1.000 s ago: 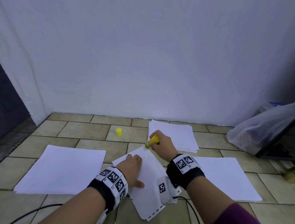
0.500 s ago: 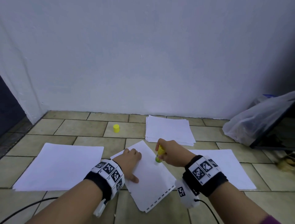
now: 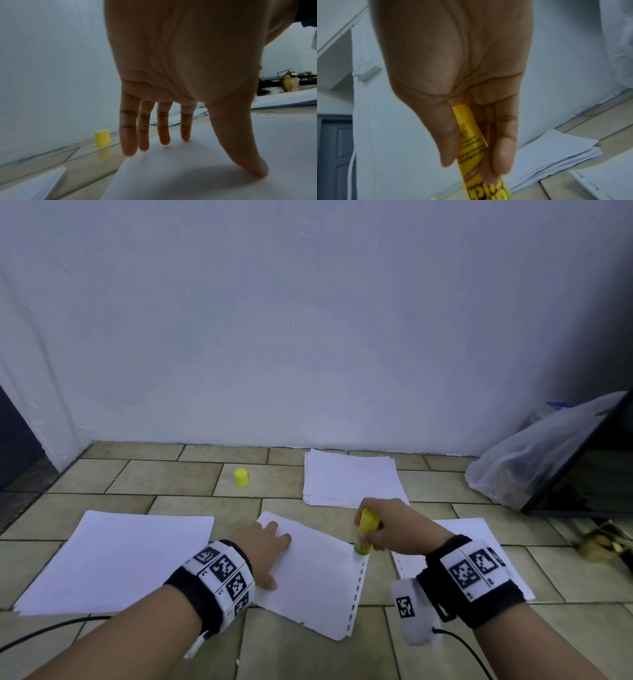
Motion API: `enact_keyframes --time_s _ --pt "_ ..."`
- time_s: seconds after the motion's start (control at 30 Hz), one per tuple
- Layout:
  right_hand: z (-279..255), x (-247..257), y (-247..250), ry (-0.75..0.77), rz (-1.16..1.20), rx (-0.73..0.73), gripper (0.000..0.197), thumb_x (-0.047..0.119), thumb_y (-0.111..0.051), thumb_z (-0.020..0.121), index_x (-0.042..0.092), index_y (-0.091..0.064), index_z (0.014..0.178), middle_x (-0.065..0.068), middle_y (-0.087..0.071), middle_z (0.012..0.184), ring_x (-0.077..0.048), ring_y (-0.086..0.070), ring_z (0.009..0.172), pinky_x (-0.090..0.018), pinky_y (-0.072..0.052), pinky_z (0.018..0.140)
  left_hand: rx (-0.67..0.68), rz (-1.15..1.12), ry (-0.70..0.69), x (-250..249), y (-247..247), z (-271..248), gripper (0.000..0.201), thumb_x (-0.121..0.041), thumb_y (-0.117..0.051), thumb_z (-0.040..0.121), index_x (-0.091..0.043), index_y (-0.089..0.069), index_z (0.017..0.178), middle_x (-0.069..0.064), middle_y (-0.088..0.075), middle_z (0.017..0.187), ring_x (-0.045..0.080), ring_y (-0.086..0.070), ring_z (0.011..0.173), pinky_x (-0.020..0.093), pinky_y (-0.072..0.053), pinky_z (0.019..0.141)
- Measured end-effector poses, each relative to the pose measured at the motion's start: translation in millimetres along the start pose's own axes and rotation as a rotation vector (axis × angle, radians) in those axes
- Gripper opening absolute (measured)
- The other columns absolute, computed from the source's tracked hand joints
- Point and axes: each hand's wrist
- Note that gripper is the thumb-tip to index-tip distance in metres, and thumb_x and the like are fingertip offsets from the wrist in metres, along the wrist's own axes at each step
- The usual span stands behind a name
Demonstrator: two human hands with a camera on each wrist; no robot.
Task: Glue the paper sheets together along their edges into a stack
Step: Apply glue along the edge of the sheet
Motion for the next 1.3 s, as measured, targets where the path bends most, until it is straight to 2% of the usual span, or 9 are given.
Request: enact_keyframes --time_s 0.1,0.2,0.37,0.57,0.67,0.83,1.03,1.17,1.3 --pt "2.8 0.1 6.3 0.01 0.17 -0.131 0.016 0.012 -0.066 0.084 0.023 -0.055 0.087 -0.003 -0.062 0.086 -0.017 -0.063 0.064 -0.023 -0.052 0.057 -0.068 -0.01 -0.065 -4.6 -0.5 -2.0 0.075 -0.043 -0.066 0.085 -0.011 -0.029 0.143 0.008 -0.022 0.147 0.024 -0.024 0.136 0.041 -0.041 0.1" --pt "8.2 1.9 5.1 0.009 0.24 -0.196 0.014 0.011 -0.066 0.085 0.018 -0.055 0.09 -0.002 -0.062 0.08 -0.011 -0.061 0.055 -0.019 -0.05 0.053 -0.081 -0.107 -0.202 -7.7 -5.6 -1.3 0.07 -0.03 -0.064 0.087 -0.025 -0.026 0.146 0.0 -0.01 0.155 0.021 -0.02 0.139 0.04 -0.044 0.099" --pt "21.2 4.7 -3.9 -0.022 0.294 -0.24 0.014 0.01 -0.065 0.085 0.017 -0.055 0.092 -0.009 -0.061 0.091 -0.011 -0.059 0.057 -0.011 -0.041 0.045 -0.067 -0.075 -0.147 -0.3 -8.3 -0.9 0.071 -0.043 -0.058 0.091 -0.031 -0.022 0.15 0.005 -0.025 0.147 0.024 -0.034 0.131 0.039 -0.041 0.102" --pt "49.2 21.1 -26.2 -0.023 0.285 -0.221 0.018 0.011 -0.063 0.084 0.023 -0.052 0.092 -0.009 -0.062 0.101 -0.023 -0.064 0.08 -0.031 -0.055 0.069 -0.054 -0.155 -0.142 4.5 -9.0 3.1 0.076 -0.041 -0.066 0.086 -0.025 -0.026 0.149 -0.001 -0.016 0.155 0.02 -0.023 0.139 0.039 -0.032 0.111" --pt "67.4 31.7 -39.1 -0.004 0.301 -0.242 0.018 0.011 -0.061 0.085 0.022 -0.052 0.094 -0.01 -0.061 0.102 -0.024 -0.061 0.082 -0.029 -0.052 0.065 -0.047 -0.165 -0.125 3.2 -7.3 5.2 0.078 -0.04 -0.068 0.085 -0.025 -0.026 0.149 -0.002 -0.018 0.155 0.021 -0.025 0.138 0.04 -0.032 0.111" --pt "88.2 41.0 -48.3 0.023 0.244 -0.159 0.017 0.013 -0.058 0.089 0.022 -0.049 0.1 -0.016 -0.058 0.11 -0.024 -0.054 0.087 -0.023 -0.043 0.06 -0.045 -0.166 -0.112 1.1 -8.1 5.8 0.078 -0.037 -0.068 0.085 -0.023 -0.025 0.149 0.0 -0.019 0.155 0.023 -0.027 0.136 0.039 -0.033 0.111" --pt "72.4 31.3 -27.5 0.017 0.011 -0.046 0.026 0.015 -0.059 0.09 0.014 -0.054 0.115 -0.011 -0.057 0.117 -0.023 -0.055 0.097 -0.024 -0.044 0.07 -0.044 -0.174 -0.117 2.6 -9.0 6.2 0.076 -0.033 -0.068 0.086 -0.023 -0.026 0.148 0.0 -0.019 0.155 0.023 -0.026 0.137 0.038 -0.032 0.111" --pt "48.4 17.1 -15.1 0.0 -0.084 0.01 0.026 0.014 -0.059 0.09 0.016 -0.054 0.116 -0.009 -0.057 0.118 -0.019 -0.053 0.095 -0.025 -0.042 0.073 -0.035 -0.154 -0.13 5.8 -8.3 8.4 0.07 -0.019 -0.064 0.089 -0.023 -0.027 0.148 0.0 -0.02 0.155 0.023 -0.027 0.137 0.035 -0.03 0.112" --pt "30.6 5.8 -8.5 -0.011 -0.143 0.049 0.027 0.014 -0.058 0.09 0.016 -0.054 0.117 -0.008 -0.056 0.12 -0.016 -0.052 0.092 -0.016 -0.041 0.062 -0.056 -0.124 -0.152 8.9 -9.6 8.5 0.068 0.002 -0.054 0.09 -0.025 -0.028 0.147 -0.001 -0.023 0.153 0.021 -0.03 0.135 0.035 -0.033 0.109"
Point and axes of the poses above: each hand's wrist, its own z-axis towards the middle knuckle, its own y-axis out of the back of the hand, x = y × z
